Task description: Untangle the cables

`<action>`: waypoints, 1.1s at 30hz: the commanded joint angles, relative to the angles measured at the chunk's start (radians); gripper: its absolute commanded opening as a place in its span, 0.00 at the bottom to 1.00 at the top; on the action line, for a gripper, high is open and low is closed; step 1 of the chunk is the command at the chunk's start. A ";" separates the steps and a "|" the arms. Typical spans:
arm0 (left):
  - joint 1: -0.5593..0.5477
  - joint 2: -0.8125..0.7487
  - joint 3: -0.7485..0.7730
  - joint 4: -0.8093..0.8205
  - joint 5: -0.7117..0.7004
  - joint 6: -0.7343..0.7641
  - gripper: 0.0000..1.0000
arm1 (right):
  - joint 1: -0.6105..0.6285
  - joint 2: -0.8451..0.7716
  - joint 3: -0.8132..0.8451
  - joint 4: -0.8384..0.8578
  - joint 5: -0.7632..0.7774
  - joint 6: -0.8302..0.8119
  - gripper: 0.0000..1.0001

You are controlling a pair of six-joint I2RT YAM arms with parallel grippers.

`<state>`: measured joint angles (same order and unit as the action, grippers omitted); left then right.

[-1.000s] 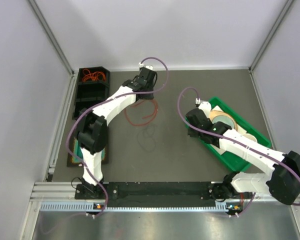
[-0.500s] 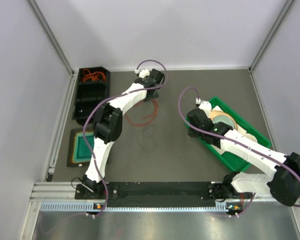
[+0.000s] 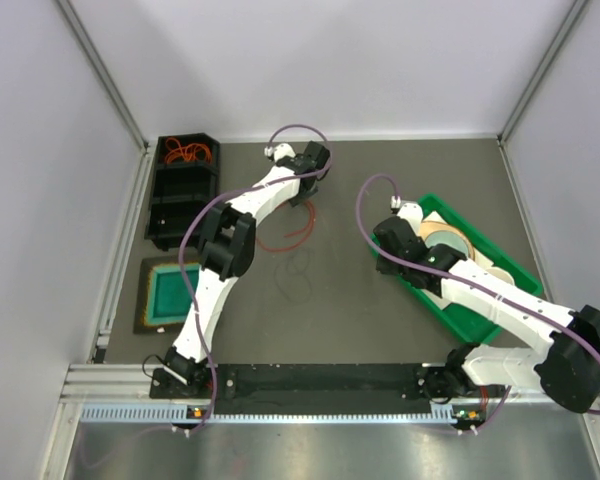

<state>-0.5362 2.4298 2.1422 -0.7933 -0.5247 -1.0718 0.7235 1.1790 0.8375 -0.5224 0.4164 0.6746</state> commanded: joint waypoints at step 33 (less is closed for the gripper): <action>0.016 0.040 0.075 -0.046 -0.031 0.101 0.00 | -0.007 -0.036 -0.025 0.035 -0.016 -0.001 0.13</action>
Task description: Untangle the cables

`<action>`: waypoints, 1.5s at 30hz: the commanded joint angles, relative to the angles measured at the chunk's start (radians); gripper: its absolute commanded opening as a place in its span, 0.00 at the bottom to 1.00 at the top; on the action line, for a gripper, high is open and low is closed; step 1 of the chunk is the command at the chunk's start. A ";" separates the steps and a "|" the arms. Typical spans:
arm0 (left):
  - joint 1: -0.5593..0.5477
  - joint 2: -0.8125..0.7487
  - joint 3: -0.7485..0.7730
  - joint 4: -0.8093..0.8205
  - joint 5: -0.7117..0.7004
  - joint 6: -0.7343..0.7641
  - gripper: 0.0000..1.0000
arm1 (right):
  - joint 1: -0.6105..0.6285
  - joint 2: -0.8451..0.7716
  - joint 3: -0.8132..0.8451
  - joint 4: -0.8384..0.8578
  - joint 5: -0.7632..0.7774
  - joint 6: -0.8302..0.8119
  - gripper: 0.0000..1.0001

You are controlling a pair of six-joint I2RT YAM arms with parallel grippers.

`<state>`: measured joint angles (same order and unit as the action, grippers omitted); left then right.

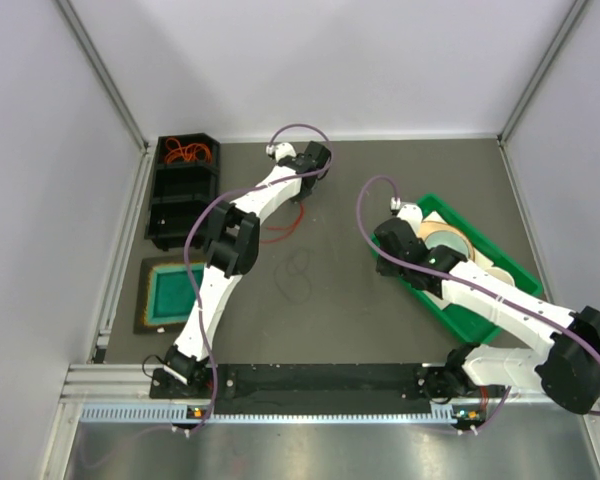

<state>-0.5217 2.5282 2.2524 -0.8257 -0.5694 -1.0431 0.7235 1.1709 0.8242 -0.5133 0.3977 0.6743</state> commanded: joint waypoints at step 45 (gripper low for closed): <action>-0.058 -0.198 -0.238 0.177 -0.049 0.419 0.00 | -0.009 -0.024 -0.003 0.018 0.001 0.001 0.13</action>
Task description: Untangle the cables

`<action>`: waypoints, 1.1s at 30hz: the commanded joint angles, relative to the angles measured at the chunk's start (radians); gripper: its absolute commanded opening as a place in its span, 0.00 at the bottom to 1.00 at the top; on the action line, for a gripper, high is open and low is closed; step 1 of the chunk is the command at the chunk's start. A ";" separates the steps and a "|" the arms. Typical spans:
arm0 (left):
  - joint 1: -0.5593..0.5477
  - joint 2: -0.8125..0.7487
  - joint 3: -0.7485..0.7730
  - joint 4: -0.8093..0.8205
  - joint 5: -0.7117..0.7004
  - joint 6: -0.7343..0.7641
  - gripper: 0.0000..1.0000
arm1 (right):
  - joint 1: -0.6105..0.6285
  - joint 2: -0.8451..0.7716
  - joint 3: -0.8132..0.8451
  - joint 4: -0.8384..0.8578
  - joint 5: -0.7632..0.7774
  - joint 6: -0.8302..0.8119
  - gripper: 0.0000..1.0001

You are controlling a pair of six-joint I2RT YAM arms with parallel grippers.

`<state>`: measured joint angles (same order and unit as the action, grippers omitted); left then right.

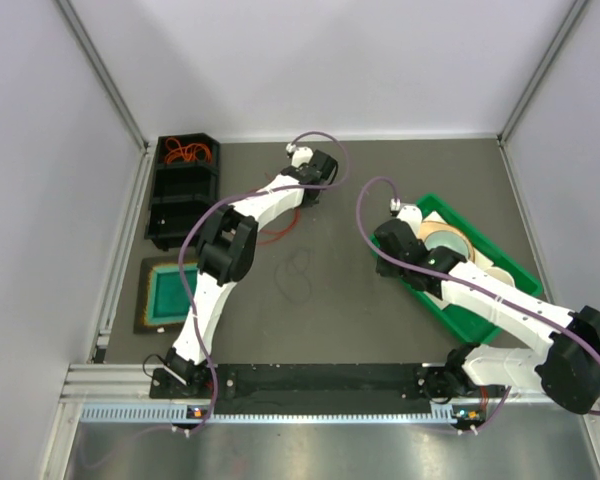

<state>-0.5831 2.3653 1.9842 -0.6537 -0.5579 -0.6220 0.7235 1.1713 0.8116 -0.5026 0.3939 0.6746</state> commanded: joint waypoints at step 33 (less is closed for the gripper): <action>0.060 0.065 0.024 -0.018 0.053 -0.074 0.15 | -0.007 -0.035 0.008 -0.004 0.014 0.006 0.13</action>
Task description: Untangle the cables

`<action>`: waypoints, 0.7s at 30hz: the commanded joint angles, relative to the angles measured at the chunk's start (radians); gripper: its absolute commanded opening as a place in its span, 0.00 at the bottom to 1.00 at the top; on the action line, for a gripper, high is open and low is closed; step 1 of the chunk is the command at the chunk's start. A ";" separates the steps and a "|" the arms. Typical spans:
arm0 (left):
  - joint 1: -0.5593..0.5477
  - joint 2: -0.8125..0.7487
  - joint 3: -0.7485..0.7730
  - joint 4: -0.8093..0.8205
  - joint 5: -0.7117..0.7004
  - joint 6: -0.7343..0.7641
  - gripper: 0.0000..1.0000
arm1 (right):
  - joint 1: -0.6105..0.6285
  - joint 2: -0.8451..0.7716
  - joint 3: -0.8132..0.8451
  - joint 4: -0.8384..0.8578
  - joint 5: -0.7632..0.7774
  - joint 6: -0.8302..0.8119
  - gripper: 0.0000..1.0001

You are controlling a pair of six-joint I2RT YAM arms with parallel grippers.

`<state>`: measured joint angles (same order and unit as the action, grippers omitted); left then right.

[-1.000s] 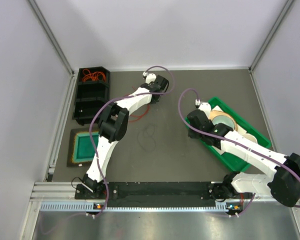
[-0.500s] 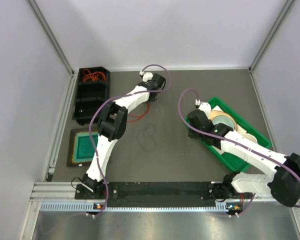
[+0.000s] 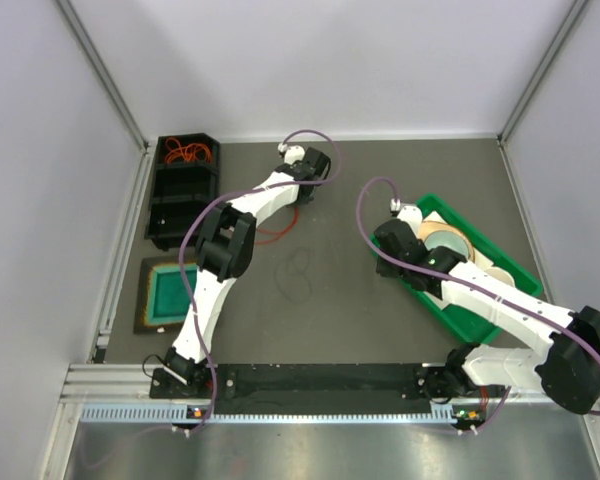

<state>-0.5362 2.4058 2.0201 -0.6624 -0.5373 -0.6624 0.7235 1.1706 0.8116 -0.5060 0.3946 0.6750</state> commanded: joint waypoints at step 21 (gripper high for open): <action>0.025 -0.329 -0.205 0.152 0.215 -0.002 0.00 | -0.007 -0.026 0.011 0.006 0.015 0.011 0.13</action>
<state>-0.5148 2.2314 1.8313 -0.6037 -0.3969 -0.6807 0.7235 1.1648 0.8116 -0.5056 0.3954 0.6773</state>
